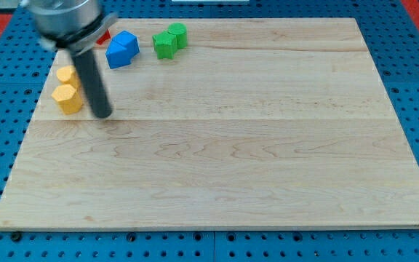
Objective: Move blue and yellow blocks towards red blocks
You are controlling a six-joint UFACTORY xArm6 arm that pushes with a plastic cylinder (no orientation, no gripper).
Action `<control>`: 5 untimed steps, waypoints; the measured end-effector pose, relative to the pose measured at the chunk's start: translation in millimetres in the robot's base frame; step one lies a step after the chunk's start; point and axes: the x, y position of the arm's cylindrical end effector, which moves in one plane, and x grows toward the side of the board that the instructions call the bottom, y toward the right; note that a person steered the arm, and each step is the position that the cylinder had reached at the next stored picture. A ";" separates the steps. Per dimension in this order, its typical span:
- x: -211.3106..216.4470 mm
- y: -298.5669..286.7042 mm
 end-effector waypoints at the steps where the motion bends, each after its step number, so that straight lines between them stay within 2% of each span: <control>1: 18.4 -30.0; 3: -30.4 -46.2; 5: -42.9 -46.2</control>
